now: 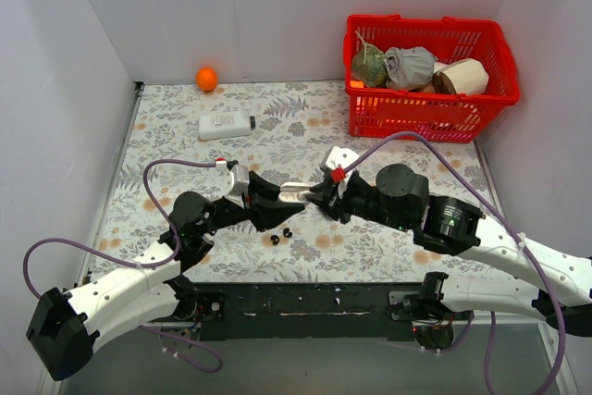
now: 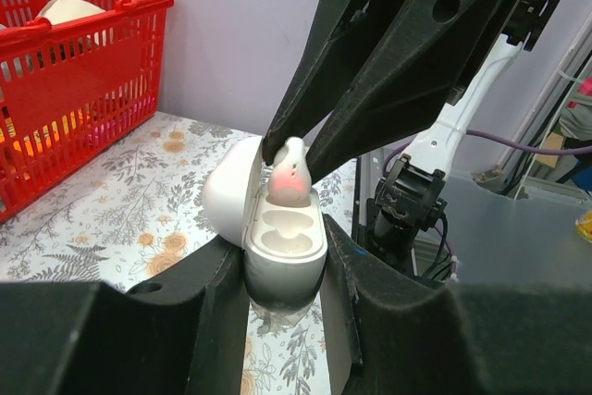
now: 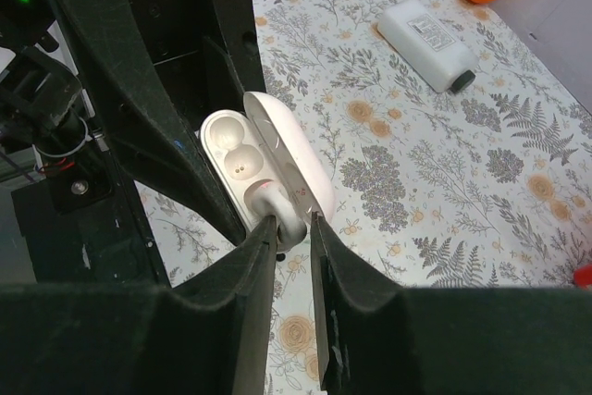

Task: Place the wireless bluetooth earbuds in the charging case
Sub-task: Place the earbud in the charging case.

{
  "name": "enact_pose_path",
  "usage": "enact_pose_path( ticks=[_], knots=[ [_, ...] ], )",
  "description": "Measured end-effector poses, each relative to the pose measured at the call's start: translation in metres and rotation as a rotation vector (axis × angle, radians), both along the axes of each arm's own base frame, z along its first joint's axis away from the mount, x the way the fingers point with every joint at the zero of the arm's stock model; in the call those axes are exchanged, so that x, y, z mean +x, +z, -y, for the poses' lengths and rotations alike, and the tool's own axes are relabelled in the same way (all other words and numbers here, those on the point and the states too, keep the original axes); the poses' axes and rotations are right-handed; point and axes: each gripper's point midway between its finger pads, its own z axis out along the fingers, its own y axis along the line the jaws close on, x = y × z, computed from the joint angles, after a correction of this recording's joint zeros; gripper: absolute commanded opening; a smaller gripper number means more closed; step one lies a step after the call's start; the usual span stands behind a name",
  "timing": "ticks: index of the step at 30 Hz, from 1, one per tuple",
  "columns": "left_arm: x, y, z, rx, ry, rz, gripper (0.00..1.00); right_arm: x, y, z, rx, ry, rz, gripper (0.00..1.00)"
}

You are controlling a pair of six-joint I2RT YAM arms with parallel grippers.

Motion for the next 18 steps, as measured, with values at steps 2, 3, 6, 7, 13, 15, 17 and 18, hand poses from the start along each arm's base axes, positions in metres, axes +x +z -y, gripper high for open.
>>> enact_pose_path(
  ticks=[2,3,6,7,13,15,17,18],
  knots=[
    [0.001,0.0,0.0,0.0,0.003,-0.001,0.0,0.0,0.0,-0.001,-0.002,0.0,-0.001,0.3],
    [0.001,0.0,0.0,0.0,0.004,-0.001,0.0,0.0,0.0,-0.001,-0.003,0.0,-0.001,0.3],
    [0.002,-0.001,0.0,0.001,0.009,-0.004,0.0,0.001,-0.001,-0.002,-0.004,-0.002,-0.005,0.3],
    [0.003,-0.001,0.0,0.001,0.01,-0.005,0.0,0.001,-0.001,-0.002,-0.005,-0.002,-0.006,0.3],
    [0.006,0.0,0.001,-0.005,0.022,-0.007,0.0,0.004,-0.001,-0.003,-0.002,-0.02,-0.018,0.35],
    [0.007,0.0,0.001,-0.007,0.026,-0.01,0.0,0.005,0.0,-0.003,-0.001,-0.028,-0.018,0.39],
    [0.01,-0.001,0.0,-0.009,0.04,-0.015,0.0,0.004,0.001,-0.003,0.004,-0.031,-0.024,0.42],
    [0.01,0.002,0.0,-0.018,0.045,-0.009,0.0,0.004,0.001,-0.003,0.001,-0.029,-0.026,0.42]
  ],
)
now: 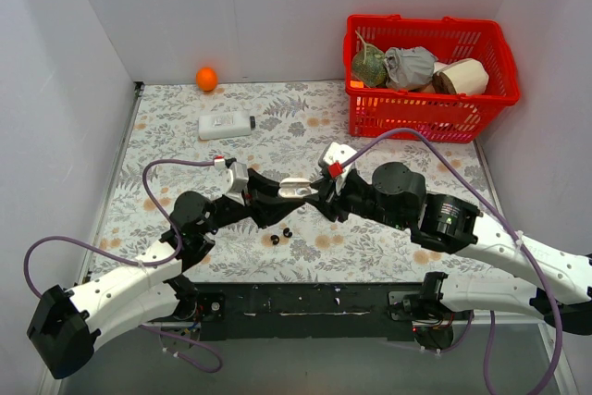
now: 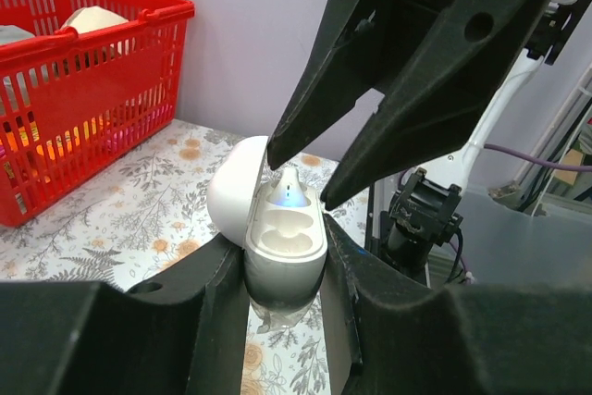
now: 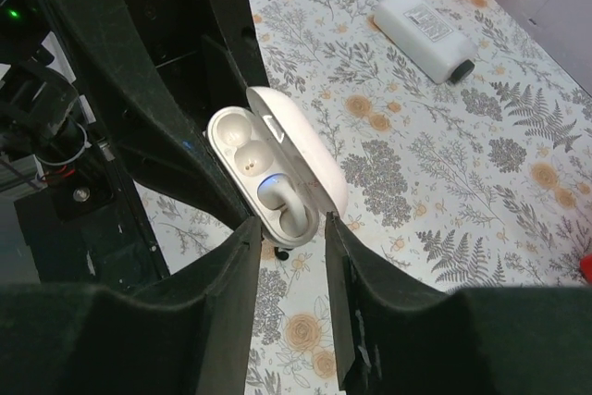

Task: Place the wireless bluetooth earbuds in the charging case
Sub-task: Place the earbud in the charging case, then pick up the earbud from the center of the board.

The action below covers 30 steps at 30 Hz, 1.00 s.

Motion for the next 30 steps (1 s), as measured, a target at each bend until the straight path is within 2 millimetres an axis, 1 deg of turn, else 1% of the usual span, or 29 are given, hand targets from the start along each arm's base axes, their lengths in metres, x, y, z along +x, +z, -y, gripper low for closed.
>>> enact_pose_path(
  ticks=[7,8,11,13,14,16,18,19,20,21,23,25,26,27,29,30],
  knots=[
    [0.001,0.01,-0.002,-0.03,0.014,0.029,0.0,-0.001,-0.007,0.005,-0.025,-0.014,-0.023,0.43],
    [0.0,0.011,-0.003,-0.033,0.013,0.032,0.0,0.0,-0.008,0.006,-0.029,-0.019,-0.024,0.4],
    [-0.001,0.013,-0.004,-0.04,0.013,0.04,0.0,-0.002,-0.005,0.011,-0.026,-0.023,-0.021,0.35],
    [-0.002,0.014,-0.004,-0.041,0.01,0.042,0.0,-0.003,0.004,0.016,-0.006,-0.028,-0.012,0.32],
    [-0.003,0.014,-0.004,-0.039,0.006,0.043,0.0,-0.003,0.012,0.018,0.011,-0.033,-0.004,0.25],
    [-0.004,0.013,-0.003,-0.034,-0.003,0.042,0.0,0.001,0.028,0.024,0.045,-0.062,0.018,0.17],
    [-0.005,0.011,-0.003,-0.028,-0.009,0.038,0.0,0.007,0.041,0.028,0.07,-0.104,0.034,0.17],
    [-0.005,0.01,-0.003,-0.025,-0.008,0.034,0.0,0.012,0.046,0.031,0.079,-0.14,0.043,0.2],
    [-0.005,0.009,-0.003,-0.02,-0.008,0.03,0.0,0.018,0.048,0.034,0.079,-0.175,0.049,0.22],
    [-0.006,0.008,-0.004,-0.017,-0.006,0.026,0.0,0.024,0.046,0.035,0.069,-0.206,0.051,0.24],
    [-0.008,0.009,-0.008,-0.015,0.005,0.019,0.0,0.037,0.034,0.038,0.044,-0.262,0.044,0.27],
    [-0.012,0.012,-0.016,-0.022,0.021,0.02,0.0,0.056,0.005,0.043,0.006,-0.31,0.001,0.27],
    [-0.014,0.013,-0.02,-0.029,0.028,0.021,0.0,0.067,-0.015,0.046,-0.017,-0.34,-0.034,0.27],
    [-0.017,0.012,-0.024,-0.034,0.037,0.02,0.0,0.08,-0.041,0.051,-0.046,-0.369,-0.076,0.27],
    [-0.023,0.009,-0.033,-0.042,0.049,0.011,0.0,0.093,-0.097,0.061,-0.119,-0.404,-0.183,0.25],
    [-0.025,0.007,-0.037,-0.044,0.056,0.005,0.0,0.095,-0.119,0.065,-0.152,-0.412,-0.224,0.25]
  ],
)
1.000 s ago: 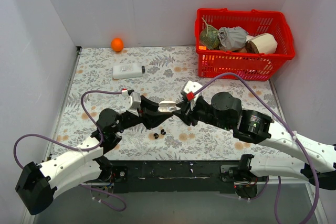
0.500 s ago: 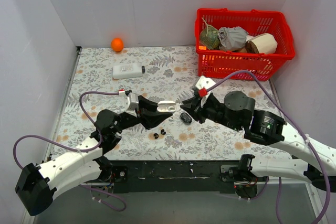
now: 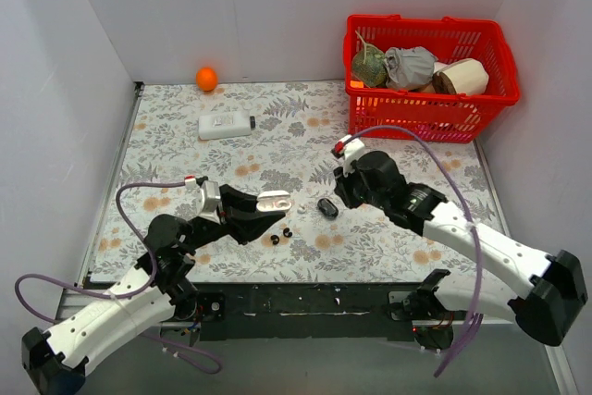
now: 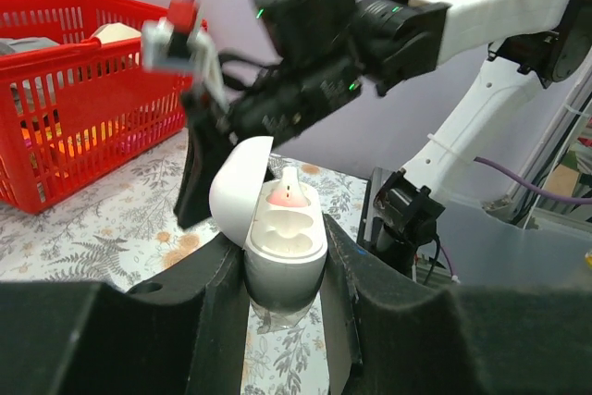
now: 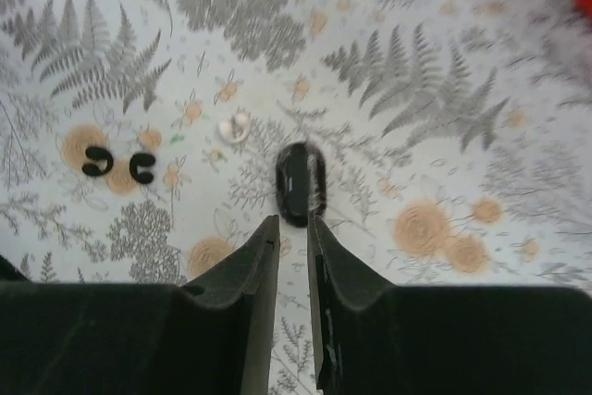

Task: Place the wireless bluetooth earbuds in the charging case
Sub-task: Pick up the earbud from the center of the board.

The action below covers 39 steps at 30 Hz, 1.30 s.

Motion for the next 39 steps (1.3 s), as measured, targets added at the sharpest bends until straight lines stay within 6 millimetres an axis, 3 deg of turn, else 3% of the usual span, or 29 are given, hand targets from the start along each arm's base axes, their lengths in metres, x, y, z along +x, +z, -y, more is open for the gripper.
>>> enact_pose_path(
  ticks=[2,4,11,20,28,39],
  knots=[
    [-0.003,-0.002,-0.006,-0.006,0.011,-0.008,0.0,-0.006,-0.045,-0.002,-0.047,0.022,-0.118,0.26],
    [-0.004,-0.003,-0.009,-0.007,0.021,-0.019,0.0,-0.011,-0.071,-0.013,-0.063,0.06,-0.204,0.3],
    [0.0,-0.017,-0.008,0.023,0.035,-0.079,0.0,-0.009,-0.107,-0.046,-0.025,0.099,-0.325,0.31],
    [0.0,-0.024,-0.01,0.025,0.04,-0.105,0.0,-0.001,-0.141,-0.063,-0.012,0.063,-0.405,0.26],
    [-0.002,-0.019,-0.013,0.006,0.043,-0.098,0.0,0.012,-0.159,-0.068,-0.028,-0.006,-0.433,0.34],
    [-0.001,-0.023,-0.015,0.008,0.056,-0.106,0.0,0.021,-0.176,-0.068,-0.072,-0.046,-0.44,0.38]
  ],
)
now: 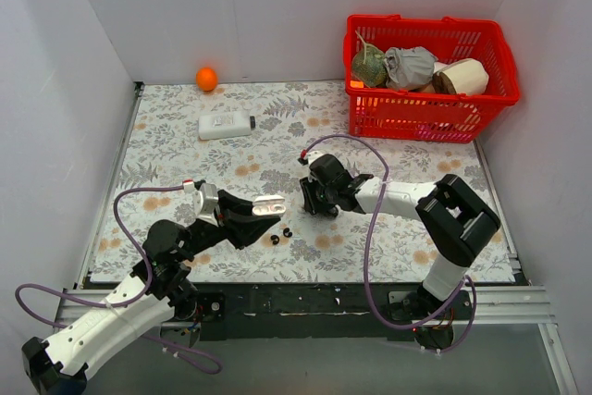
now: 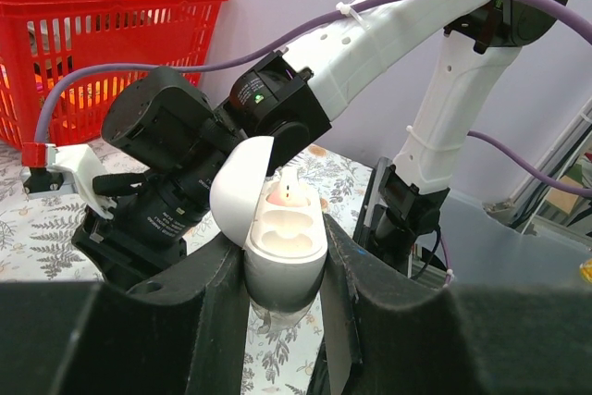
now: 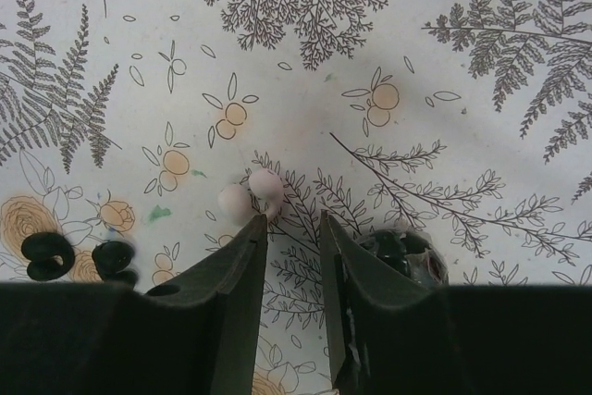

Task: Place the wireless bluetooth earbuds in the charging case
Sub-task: Pick up the earbud from the center of the board.

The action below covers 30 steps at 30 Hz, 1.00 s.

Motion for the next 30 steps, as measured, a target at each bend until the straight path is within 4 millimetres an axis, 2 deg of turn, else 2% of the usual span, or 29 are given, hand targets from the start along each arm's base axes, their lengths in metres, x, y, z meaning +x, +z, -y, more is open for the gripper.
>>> enact_pose_path(
  ticks=[10,30],
  knots=[
    [0.0,-0.001,-0.001,0.002,0.003,-0.003,0.0,0.001,-0.003,0.0,-0.005,0.0,-0.004,0.45],
    [-0.001,-0.005,-0.001,0.013,0.004,-0.015,0.0,0.007,0.006,-0.007,0.013,-0.002,0.013,0.47]
  ],
)
